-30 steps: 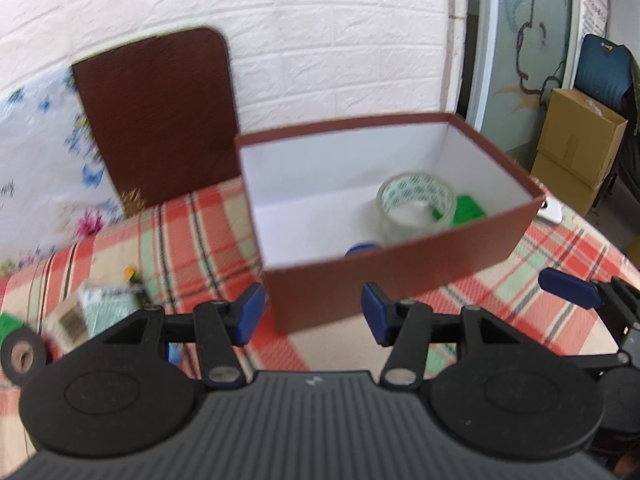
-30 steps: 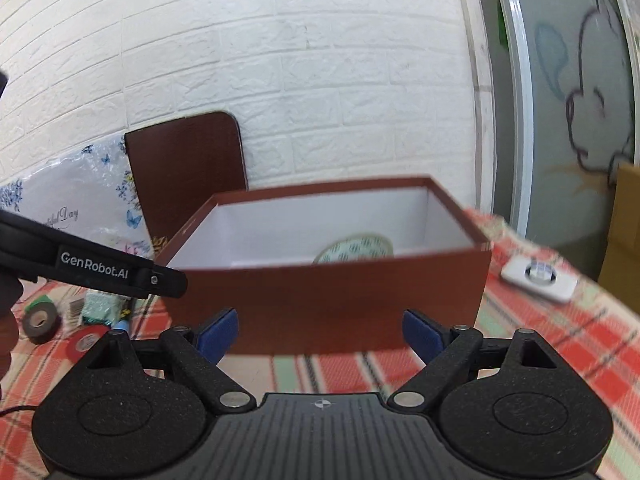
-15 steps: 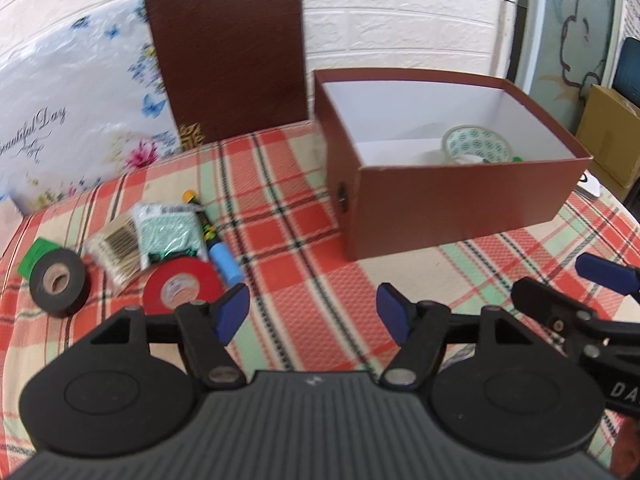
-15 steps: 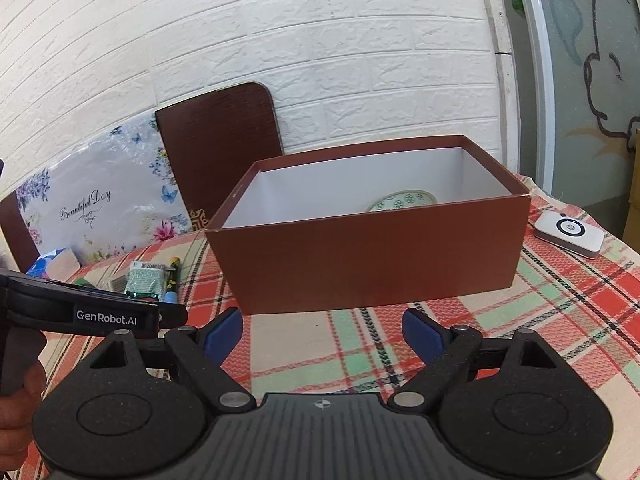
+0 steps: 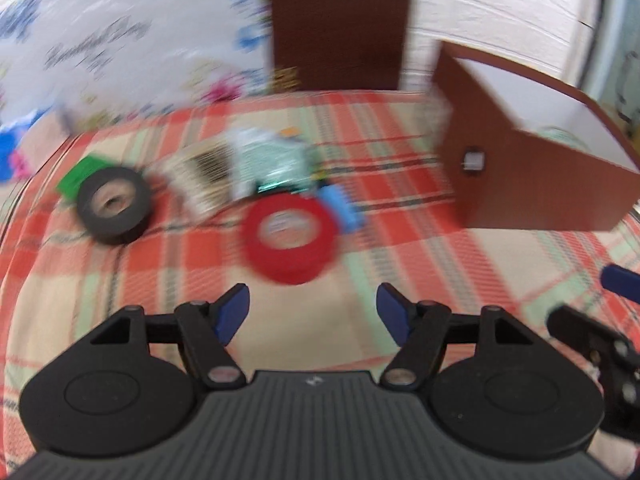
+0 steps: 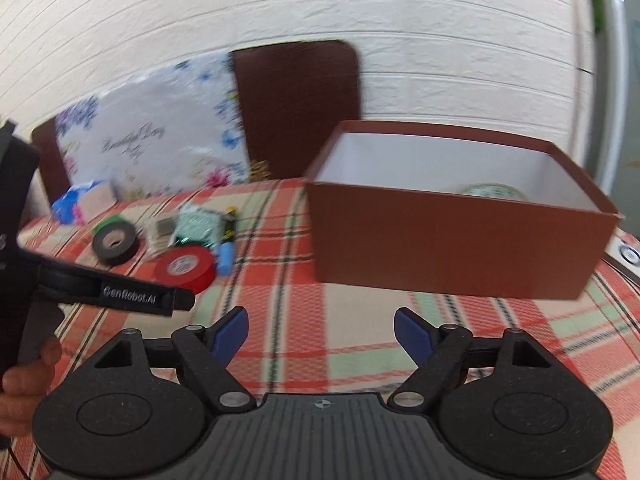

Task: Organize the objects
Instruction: 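Move the left gripper to the red tape roll and grasp it, then release the red tape roll into the brown box with the left gripper, then move the left gripper to the snack packet and grasp it, then drop the snack packet into the brown box with the left gripper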

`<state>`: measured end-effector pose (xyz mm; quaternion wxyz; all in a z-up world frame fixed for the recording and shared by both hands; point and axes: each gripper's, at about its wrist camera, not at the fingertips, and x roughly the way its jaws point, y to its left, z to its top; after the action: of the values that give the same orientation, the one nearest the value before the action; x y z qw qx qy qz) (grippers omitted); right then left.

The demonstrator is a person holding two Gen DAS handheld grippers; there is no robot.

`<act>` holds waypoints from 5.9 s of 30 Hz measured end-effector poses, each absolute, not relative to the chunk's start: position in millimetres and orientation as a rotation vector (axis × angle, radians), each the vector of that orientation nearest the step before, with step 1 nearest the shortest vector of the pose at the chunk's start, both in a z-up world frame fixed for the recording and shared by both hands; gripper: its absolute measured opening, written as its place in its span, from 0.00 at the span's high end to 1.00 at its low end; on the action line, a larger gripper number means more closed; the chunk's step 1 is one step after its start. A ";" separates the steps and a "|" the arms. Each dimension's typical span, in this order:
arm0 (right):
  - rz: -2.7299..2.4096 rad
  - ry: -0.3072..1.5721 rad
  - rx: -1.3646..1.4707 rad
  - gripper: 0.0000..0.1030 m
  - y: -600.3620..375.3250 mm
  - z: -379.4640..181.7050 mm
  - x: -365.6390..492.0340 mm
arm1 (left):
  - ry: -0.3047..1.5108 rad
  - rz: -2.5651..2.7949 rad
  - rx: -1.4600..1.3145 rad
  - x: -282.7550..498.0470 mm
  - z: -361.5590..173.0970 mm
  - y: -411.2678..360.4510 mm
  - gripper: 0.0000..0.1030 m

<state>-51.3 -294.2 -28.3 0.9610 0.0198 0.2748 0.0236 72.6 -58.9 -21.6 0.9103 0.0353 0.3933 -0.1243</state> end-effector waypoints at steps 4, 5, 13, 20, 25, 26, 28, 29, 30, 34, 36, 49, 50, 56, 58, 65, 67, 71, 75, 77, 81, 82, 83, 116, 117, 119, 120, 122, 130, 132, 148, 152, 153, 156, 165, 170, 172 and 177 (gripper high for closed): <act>0.135 0.597 -0.037 0.27 -258.1 -39.7 -29.7 | 0.826 -0.147 0.028 86.0 -37.0 -13.5 0.30; 0.155 0.598 -0.057 0.27 -250.2 -41.7 -24.5 | 0.822 -0.120 0.022 87.8 -40.9 -2.6 0.30; 0.265 0.622 -0.153 0.28 -198.7 -60.7 44.2 | 0.634 -0.016 -0.065 79.7 -61.7 59.1 0.12; 0.284 0.633 -0.116 0.30 -181.1 -68.5 83.7 | 0.625 0.004 -0.039 80.1 -64.6 53.4 0.11; 0.289 0.624 -0.152 0.30 -197.4 -70.6 46.6 | 0.625 0.006 -0.030 80.1 -65.0 51.6 0.11; 0.281 0.620 -0.159 0.30 -204.1 -71.1 33.1 | 0.627 0.006 -0.026 80.0 -65.1 50.8 0.11; 0.246 0.616 -0.168 0.30 -222.0 -71.6 3.9 | 0.630 0.004 -0.016 79.8 -64.9 49.3 0.11; 0.213 0.619 -0.161 0.30 -233.0 -70.8 -11.0 | 0.634 0.003 -0.007 79.8 -64.4 47.5 0.11; 0.171 0.624 -0.148 0.30 -245.8 -69.9 -24.6 | 0.638 0.000 0.005 79.8 -63.6 44.9 0.11; -0.045 0.640 -0.040 0.30 -302.3 -66.2 -77.0 | 0.678 -0.079 0.030 72.2 -55.2 20.2 0.12; -0.114 0.637 -0.005 0.30 -322.3 -64.8 -95.6 | 0.710 -0.212 0.021 62.5 -47.0 -8.0 0.15; -0.080 0.627 0.011 0.26 -346.0 -68.6 -117.7 | 0.944 -0.770 0.238 13.1 -29.0 -221.6 0.32; -0.070 0.626 0.006 0.26 -346.3 -68.8 -116.7 | 0.965 -0.759 0.235 16.6 -34.2 -225.4 0.34; -0.018 0.589 -0.019 0.32 -342.2 -64.3 -110.5 | 0.972 -0.763 0.228 16.9 -27.4 -232.3 0.70; -0.025 0.514 -0.057 0.32 -339.9 -52.5 -110.0 | 0.892 -0.752 0.250 12.4 -7.7 -233.5 0.69; -0.034 0.284 -0.089 0.32 -357.8 7.6 -54.1 | 0.659 -0.711 0.191 54.6 72.8 -237.7 0.65; -0.024 0.262 -0.081 0.32 -364.8 12.4 -28.2 | 0.645 -0.682 0.172 76.1 82.0 -241.0 0.65; -0.027 0.318 -0.028 0.32 -380.2 2.2 23.7 | 0.663 -0.636 0.170 117.8 72.4 -252.8 0.60; -0.057 0.331 0.026 0.28 -392.3 -9.1 42.7 | 0.708 -0.569 0.167 147.2 55.3 -254.0 0.55; -0.070 0.312 0.012 0.29 -394.1 -10.0 36.7 | 0.720 -0.570 0.137 151.4 50.6 -251.3 0.54; -0.105 0.281 0.019 0.29 -397.0 -11.5 16.7 | 0.696 -0.566 0.144 140.6 47.6 -246.7 0.53; -0.112 0.275 0.031 0.29 -397.7 -10.3 10.4 | 0.699 -0.572 0.137 137.1 48.2 -244.9 0.53; -0.119 0.268 0.044 0.29 -398.2 -8.9 3.0 | 0.700 -0.583 0.126 132.7 49.2 -241.6 0.53; 0.288 0.495 -0.357 0.30 -177.0 -56.3 81.9 | 0.588 -0.039 -0.069 99.5 -62.7 46.9 0.20; 0.286 0.480 -0.437 0.29 -164.8 -61.4 93.5 | 0.586 -0.038 -0.064 100.0 -63.3 45.7 0.20; 0.267 0.458 -0.573 0.34 -145.1 -74.3 112.8 | 0.582 -0.043 -0.064 99.5 -64.4 44.6 0.20; 0.272 0.431 -0.606 0.38 -141.3 -77.7 115.7 | 0.581 -0.046 -0.071 99.6 -64.5 45.7 0.20; 0.293 0.435 -0.636 0.58 -139.2 -77.8 115.9 | 0.577 -0.054 -0.087 97.3 -64.7 47.1 0.19; 0.406 0.676 -0.039 0.66 -215.4 -49.1 46.7 | 0.576 -0.062 -0.092 97.2 -64.9 46.5 0.17; 0.425 0.717 0.234 0.69 -258.1 -47.2 18.9 | 0.579 -0.060 -0.079 97.5 -64.8 45.1 0.17; 0.051 0.625 0.041 0.30 -336.1 -52.5 -84.5 | 0.791 -0.419 -0.129 74.1 -22.9 -39.6 0.23; 0.198 0.586 -0.102 0.21 -295.6 -53.2 -54.0 | 0.868 -0.456 -0.154 76.8 -23.5 -62.5 0.23; 0.220 0.591 -0.127 0.21 -286.7 -57.1 -43.9 | 0.890 -0.457 -0.149 78.2 -25.9 -67.3 0.23; 0.275 0.638 -0.139 0.24 -266.0 -71.1 -10.5 | 0.960 -0.426 -0.073 85.7 -42.1 -82.9 0.27; 0.180 0.465 -0.124 0.59 -273.0 -41.5 -32.2 | 0.841 -0.568 -0.014 66.3 9.9 -116.0 0.71; 0.028 0.280 -0.188 0.59 -302.4 -6.9 -48.7 | 0.667 -0.673 0.046 55.2 58.2 -163.1 0.71; -0.013 0.262 -0.186 0.59 -318.5 0.4 -40.8 | 0.643 -0.704 0.063 64.9 67.0 -184.8 0.70; -0.076 0.271 -0.111 0.53 -353.3 6.3 7.7 | 0.599 -0.671 0.104 106.3 66.9 -232.0 0.63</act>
<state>7.7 -353.3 6.3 0.9886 -0.0551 0.1349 -0.0380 106.3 -232.0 66.9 0.8993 0.0503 0.2893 -0.3240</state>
